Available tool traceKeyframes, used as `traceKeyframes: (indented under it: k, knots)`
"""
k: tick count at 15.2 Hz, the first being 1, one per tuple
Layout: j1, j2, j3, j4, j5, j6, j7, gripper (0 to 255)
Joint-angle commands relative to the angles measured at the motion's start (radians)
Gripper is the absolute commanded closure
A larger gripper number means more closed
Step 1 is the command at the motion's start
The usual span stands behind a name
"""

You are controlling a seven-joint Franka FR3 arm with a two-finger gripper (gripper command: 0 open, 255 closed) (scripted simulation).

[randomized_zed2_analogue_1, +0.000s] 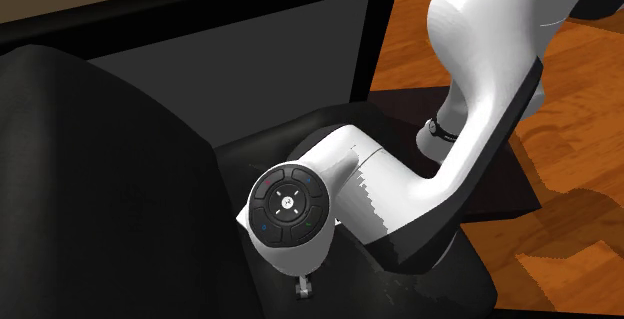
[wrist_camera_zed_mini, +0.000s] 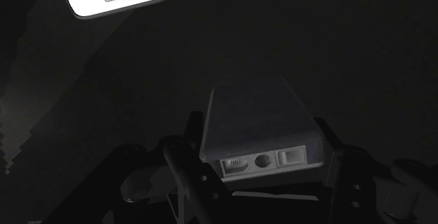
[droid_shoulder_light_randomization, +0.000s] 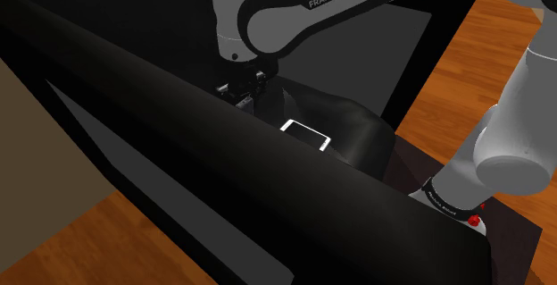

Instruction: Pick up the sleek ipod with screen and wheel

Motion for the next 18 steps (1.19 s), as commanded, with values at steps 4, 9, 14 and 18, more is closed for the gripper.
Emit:
traceKeyframes:
  k: [4, 9, 14, 18]
  knots:
    - [0.000, 0.000, 0.000, 0.000, 0.000, 0.000, 0.000, 255]
    - [-0.002, -0.018, 0.002, 0.031, 0.010, -0.047, -0.006, 255]
    - [-0.003, -0.035, 0.004, 0.078, 0.020, -0.110, -0.013, 255]
    - [-0.004, -0.045, 0.006, 0.120, 0.025, -0.161, -0.017, 255]
